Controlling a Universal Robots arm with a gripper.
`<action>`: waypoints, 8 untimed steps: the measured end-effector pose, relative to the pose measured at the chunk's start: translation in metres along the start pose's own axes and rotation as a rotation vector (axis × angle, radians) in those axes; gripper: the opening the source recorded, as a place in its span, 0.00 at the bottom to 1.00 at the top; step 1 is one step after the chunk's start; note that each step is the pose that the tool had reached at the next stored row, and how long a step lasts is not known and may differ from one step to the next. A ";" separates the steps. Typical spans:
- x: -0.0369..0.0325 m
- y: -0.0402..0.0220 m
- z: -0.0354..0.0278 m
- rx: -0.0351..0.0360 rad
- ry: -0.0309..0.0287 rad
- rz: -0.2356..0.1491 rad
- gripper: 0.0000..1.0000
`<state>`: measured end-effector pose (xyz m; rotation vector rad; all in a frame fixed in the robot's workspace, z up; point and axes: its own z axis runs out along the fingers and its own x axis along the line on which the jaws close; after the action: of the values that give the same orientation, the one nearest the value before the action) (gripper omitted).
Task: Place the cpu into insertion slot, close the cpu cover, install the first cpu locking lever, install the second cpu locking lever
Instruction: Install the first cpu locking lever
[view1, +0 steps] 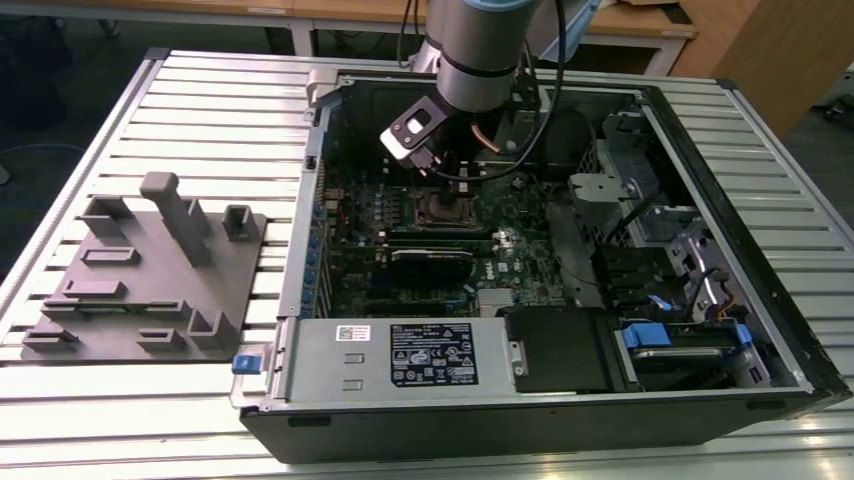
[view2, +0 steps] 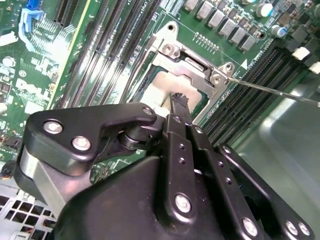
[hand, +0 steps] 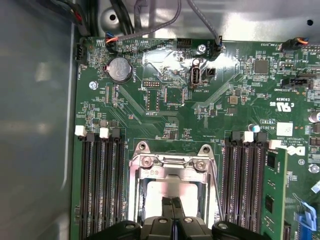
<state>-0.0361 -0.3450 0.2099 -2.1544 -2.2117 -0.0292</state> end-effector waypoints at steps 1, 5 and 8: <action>0.0001 0.0000 -0.0013 0.0001 -0.0001 0.000 0.11; 0.0004 -0.0001 -0.0076 0.0000 0.0000 0.000 0.11; 0.0007 -0.0002 -0.0131 0.0000 0.0000 0.000 0.11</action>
<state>-0.0361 -0.3450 0.2230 -2.1544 -2.2117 -0.0293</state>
